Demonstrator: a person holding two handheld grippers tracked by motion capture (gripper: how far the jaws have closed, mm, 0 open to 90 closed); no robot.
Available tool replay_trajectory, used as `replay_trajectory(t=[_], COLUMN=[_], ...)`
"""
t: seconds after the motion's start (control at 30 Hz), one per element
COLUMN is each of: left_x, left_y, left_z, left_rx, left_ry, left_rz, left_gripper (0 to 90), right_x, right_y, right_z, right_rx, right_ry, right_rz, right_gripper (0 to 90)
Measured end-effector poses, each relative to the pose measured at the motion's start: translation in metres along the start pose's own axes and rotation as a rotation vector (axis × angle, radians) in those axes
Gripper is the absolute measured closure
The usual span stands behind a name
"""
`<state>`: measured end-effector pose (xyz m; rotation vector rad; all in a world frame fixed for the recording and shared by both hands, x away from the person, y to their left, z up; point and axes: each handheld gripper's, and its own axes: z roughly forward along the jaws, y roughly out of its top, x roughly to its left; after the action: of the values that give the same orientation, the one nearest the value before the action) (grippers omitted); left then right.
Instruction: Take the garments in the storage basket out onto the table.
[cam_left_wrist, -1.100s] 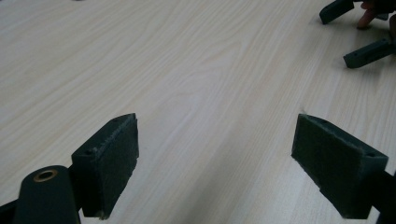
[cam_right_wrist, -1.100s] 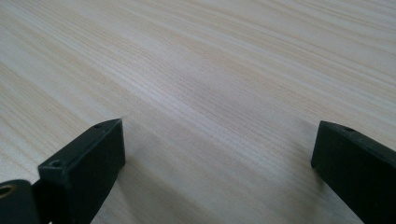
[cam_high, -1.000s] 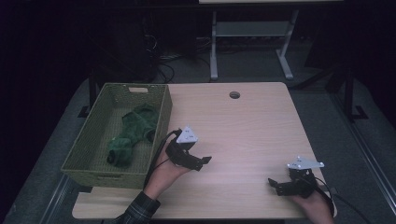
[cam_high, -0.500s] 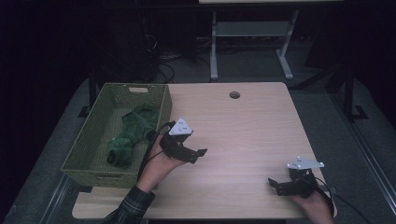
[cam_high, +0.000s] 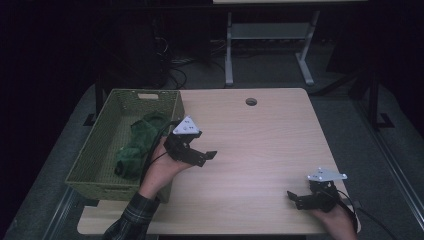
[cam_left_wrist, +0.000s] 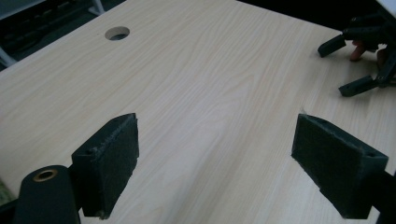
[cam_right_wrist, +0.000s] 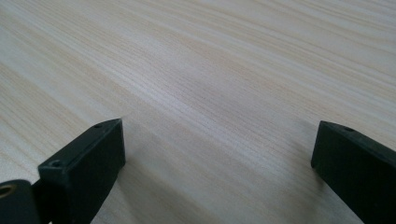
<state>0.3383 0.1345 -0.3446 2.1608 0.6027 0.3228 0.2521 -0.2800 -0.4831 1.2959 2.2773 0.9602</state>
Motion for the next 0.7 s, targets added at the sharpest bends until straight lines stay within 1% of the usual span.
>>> replay_trajectory(t=[0.03,0.07,0.17,0.2,0.27,0.3,0.33,0.4,0.47,0.5,0.6,0.7], left_x=[0.001,0.002,0.007,0.01,0.012,0.014,0.016,0.018,0.02,0.02,0.025,0.031], left_y=[0.0,0.001,0.002,0.001,0.001,0.0,-0.001,-0.002,-0.003,-0.004,-0.005,-0.007], left_z=[-0.001,-0.002,-0.005,-0.007,-0.009,-0.01,-0.011,-0.014,-0.019,-0.021,-0.028,-0.034], left_rx=[-0.002,0.004,-0.001,0.008,0.013,0.017,0.014,0.021,0.026,0.017,0.019,0.012], left_ry=[-0.001,-0.002,-0.016,-0.023,-0.022,-0.016,-0.013,-0.015,-0.009,-0.007,0.009,0.023], left_rz=[-0.005,-0.001,-0.022,-0.026,-0.029,-0.022,-0.029,-0.026,-0.021,-0.028,-0.025,-0.042], left_gripper=[14.2,14.2,14.2,14.6,14.6,14.6,14.6,14.6,14.6,14.6,14.6,14.9], right_x=[0.0,0.0,0.0,0.0,0.0,0.0,0.0,0.0,0.0,0.0,0.0,0.0], right_y=[0.0,0.0,0.0,0.0,0.0,0.0,0.0,0.0,0.0,0.0,0.0,0.0], right_z=[0.0,0.0,0.0,0.0,0.0,0.0,0.0,0.0,0.0,0.0,0.0,0.0], right_rx=[0.0,0.0,0.0,0.0,0.0,0.0,0.0,0.0,0.0,0.0,0.0,0.0], right_ry=[0.0,0.0,0.0,0.001,0.0,0.0,0.0,0.001,0.001,0.002,0.002,0.002], right_rz=[0.001,0.001,0.001,0.001,0.001,0.0,0.001,0.0,-0.001,-0.001,-0.001,-0.002], right_gripper=[2.5,2.5,2.5,2.5,2.5,2.5,2.5,2.5,2.5,2.5,2.5,2.5])
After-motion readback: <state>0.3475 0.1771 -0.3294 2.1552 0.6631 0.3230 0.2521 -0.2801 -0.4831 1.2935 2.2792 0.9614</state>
